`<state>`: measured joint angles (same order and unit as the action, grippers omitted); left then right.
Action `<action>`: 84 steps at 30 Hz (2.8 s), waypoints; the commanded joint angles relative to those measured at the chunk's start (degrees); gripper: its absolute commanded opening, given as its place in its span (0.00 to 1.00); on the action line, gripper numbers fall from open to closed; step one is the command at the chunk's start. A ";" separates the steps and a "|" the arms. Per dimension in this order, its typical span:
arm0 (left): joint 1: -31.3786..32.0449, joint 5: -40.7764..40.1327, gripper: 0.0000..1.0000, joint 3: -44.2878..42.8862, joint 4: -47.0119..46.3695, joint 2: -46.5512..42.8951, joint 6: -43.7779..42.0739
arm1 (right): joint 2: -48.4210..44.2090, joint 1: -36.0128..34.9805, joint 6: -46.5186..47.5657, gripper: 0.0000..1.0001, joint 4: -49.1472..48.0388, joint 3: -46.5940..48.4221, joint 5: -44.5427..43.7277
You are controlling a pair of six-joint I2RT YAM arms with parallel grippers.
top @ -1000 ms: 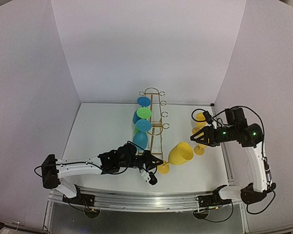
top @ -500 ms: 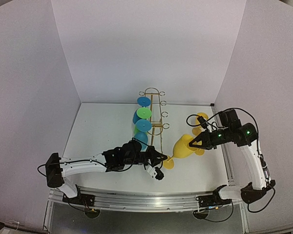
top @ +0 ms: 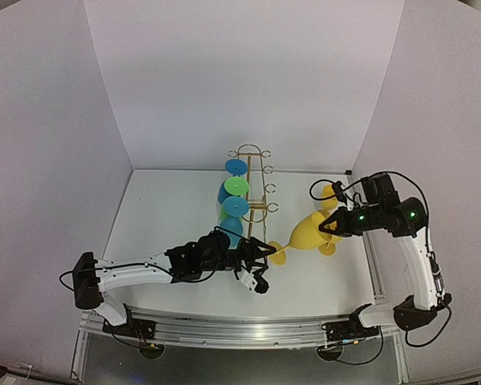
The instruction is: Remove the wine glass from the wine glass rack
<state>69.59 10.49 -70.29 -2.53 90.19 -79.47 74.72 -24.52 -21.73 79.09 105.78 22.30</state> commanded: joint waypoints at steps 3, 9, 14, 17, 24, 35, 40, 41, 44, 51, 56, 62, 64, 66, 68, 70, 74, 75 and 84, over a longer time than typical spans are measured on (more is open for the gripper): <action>0.25 3.04 0.72 2.75 7.33 -8.36 8.00 | 2.13 0.28 2.25 0.00 19.70 2.73 -16.89; 0.22 1.93 0.72 4.63 9.37 -11.50 13.40 | 1.06 0.31 0.60 0.00 21.77 -1.58 -25.56; 0.12 0.07 0.73 5.52 10.47 -13.94 18.53 | 0.84 0.32 -4.53 0.00 21.80 -8.42 -26.58; -0.01 -0.84 0.73 6.66 9.90 -15.76 20.30 | -0.05 0.32 -7.95 0.00 21.84 -14.09 -26.25; -1.52 -0.39 0.73 10.40 8.14 -20.09 22.00 | -3.89 0.37 -15.91 0.00 21.83 -27.68 -27.59; -3.28 0.96 0.73 14.07 5.55 -23.99 21.79 | -3.71 8.72 -18.62 0.00 17.94 -39.23 -39.75; -3.97 1.23 0.73 14.92 4.79 -24.49 21.61 | -4.92 11.61 -18.21 0.00 15.16 -42.06 -43.31; -4.10 1.33 0.73 14.98 4.68 -24.49 21.47 | -4.93 11.63 -18.23 0.00 14.03 -42.64 -43.00; -4.47 1.58 0.73 15.13 4.35 -24.43 21.03 | -5.88 11.63 -18.66 0.00 10.72 -44.03 -40.70; -5.10 1.94 0.73 15.27 3.85 -24.27 20.81 | -8.03 11.61 -18.36 0.00 9.44 -46.06 -37.96; -5.26 2.44 0.74 15.39 3.35 -24.03 20.59 | -9.69 11.60 -19.02 0.00 4.76 -48.31 -34.78; -5.34 2.28 0.74 15.41 3.67 -24.16 20.32 | -9.61 11.61 -18.30 0.00 3.19 -48.63 -35.39; -5.34 2.25 0.73 15.38 3.67 -24.13 20.32 | -9.38 11.60 -17.97 0.00 2.88 -48.65 -35.45; -5.33 2.24 0.73 15.38 3.67 -24.05 20.27 | -8.89 11.64 -17.68 0.00 2.82 -48.65 -35.20; -5.34 2.28 0.74 15.37 3.64 -24.05 20.15 | -8.53 11.63 -17.13 0.00 2.74 -48.62 -35.01; -5.38 2.31 0.74 15.42 3.57 -24.06 20.11 | -8.55 11.64 -16.79 0.01 2.51 -48.60 -34.70; -5.43 2.46 0.74 15.66 3.42 -24.19 20.16 | -9.50 11.65 -16.84 0.14 2.16 -48.15 -33.43; -5.45 2.50 0.74 15.77 3.44 -24.22 20.18 | -9.75 11.64 -16.88 0.16 2.17 -47.82 -33.30; -5.61 2.51 0.74 16.43 3.66 -24.81 20.36 | -8.96 11.61 -15.77 0.37 4.51 -41.06 -33.58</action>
<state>64.39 12.03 -54.42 2.70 67.13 -58.70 65.45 -12.99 -38.27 76.87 59.47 -11.44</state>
